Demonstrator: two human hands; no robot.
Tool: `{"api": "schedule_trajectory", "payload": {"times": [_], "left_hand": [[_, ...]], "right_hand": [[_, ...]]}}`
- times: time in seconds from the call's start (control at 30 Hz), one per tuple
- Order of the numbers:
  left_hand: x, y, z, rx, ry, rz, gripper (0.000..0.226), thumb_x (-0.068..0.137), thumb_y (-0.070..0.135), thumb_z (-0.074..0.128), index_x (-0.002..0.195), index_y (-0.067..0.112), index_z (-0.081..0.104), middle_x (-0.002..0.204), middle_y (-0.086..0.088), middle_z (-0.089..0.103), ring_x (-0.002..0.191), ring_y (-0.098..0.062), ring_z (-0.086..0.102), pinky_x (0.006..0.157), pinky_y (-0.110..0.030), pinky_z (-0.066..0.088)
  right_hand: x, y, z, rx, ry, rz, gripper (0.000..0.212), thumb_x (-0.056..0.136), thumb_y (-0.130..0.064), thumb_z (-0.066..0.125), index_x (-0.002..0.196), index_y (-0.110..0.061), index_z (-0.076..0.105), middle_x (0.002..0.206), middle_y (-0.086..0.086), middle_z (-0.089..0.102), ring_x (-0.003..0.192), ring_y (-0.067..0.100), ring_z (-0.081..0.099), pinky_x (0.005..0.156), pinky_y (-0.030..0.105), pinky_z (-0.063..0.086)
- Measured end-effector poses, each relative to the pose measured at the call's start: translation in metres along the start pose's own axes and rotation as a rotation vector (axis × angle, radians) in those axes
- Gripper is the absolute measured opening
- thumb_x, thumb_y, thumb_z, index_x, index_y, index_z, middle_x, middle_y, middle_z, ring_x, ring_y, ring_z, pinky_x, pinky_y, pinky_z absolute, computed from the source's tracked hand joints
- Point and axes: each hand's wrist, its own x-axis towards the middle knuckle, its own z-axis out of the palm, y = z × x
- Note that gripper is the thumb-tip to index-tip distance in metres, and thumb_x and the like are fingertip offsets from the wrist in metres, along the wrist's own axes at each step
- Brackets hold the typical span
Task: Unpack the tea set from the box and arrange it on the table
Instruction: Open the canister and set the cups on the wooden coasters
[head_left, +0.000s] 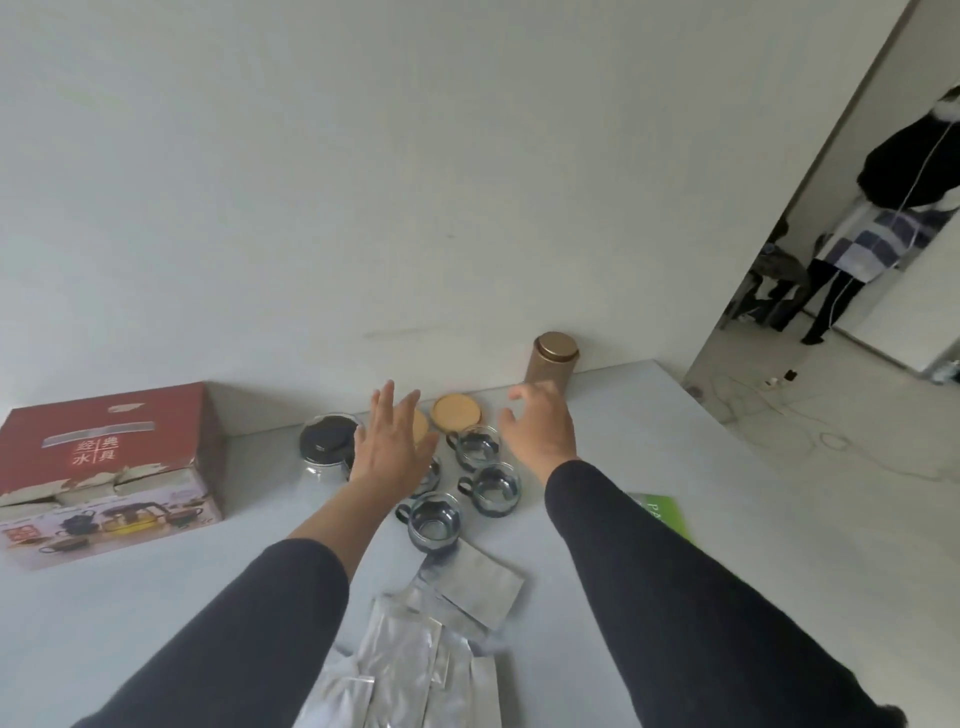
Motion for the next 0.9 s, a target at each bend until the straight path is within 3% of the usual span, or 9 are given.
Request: {"api": "schedule_trajectory", "payload": {"times": [0.23, 0.53, 0.7, 0.9], "left_hand": [[0.066, 0.063, 0.077, -0.05, -0.08, 0.027, 0.067, 0.094, 0.042, 0.047, 0.149, 0.021, 0.015, 0.16, -0.004, -0.005, 0.147, -0.024, -0.005, 0.117, -0.05, 0.014], [0.141, 0.124, 0.179, -0.165, -0.128, -0.158, 0.081, 0.09, 0.044, 0.055, 0.15, 0.02, 0.008, 0.16, -0.003, -0.006, 0.147, -0.022, -0.007, 0.118, -0.047, 0.016], [0.172, 0.141, 0.2, -0.204, -0.085, -0.232, 0.093, 0.085, 0.043, 0.062, 0.151, 0.018, 0.001, 0.159, 0.0, -0.002, 0.148, -0.018, -0.001, 0.117, -0.045, 0.018], [0.207, 0.156, 0.216, -0.313, -0.033, -0.256, 0.103, 0.076, 0.043, 0.071, 0.151, 0.018, 0.005, 0.157, 0.002, 0.01, 0.146, -0.013, 0.01, 0.116, -0.04, 0.025]], "right_hand": [[0.078, 0.07, -0.014, -0.015, -0.009, 0.03, 0.025, 0.088, -0.019, 0.055, 0.11, -0.011, 0.063, 0.122, 0.007, 0.048, 0.111, 0.025, 0.052, 0.094, 0.034, 0.045], [0.198, 0.136, -0.009, -0.036, -0.071, -0.126, 0.035, 0.088, -0.025, 0.056, 0.122, -0.016, 0.055, 0.124, 0.005, 0.046, 0.118, 0.022, 0.046, 0.095, 0.037, 0.045], [0.236, 0.149, 0.009, -0.062, -0.101, -0.154, 0.047, 0.091, -0.039, 0.052, 0.133, -0.02, 0.045, 0.133, 0.005, 0.039, 0.126, 0.024, 0.037, 0.099, 0.038, 0.037], [0.255, 0.164, 0.032, -0.083, -0.134, -0.256, 0.037, 0.09, -0.038, 0.055, 0.12, -0.016, 0.054, 0.128, 0.004, 0.043, 0.122, 0.023, 0.039, 0.095, 0.036, 0.04]]}}
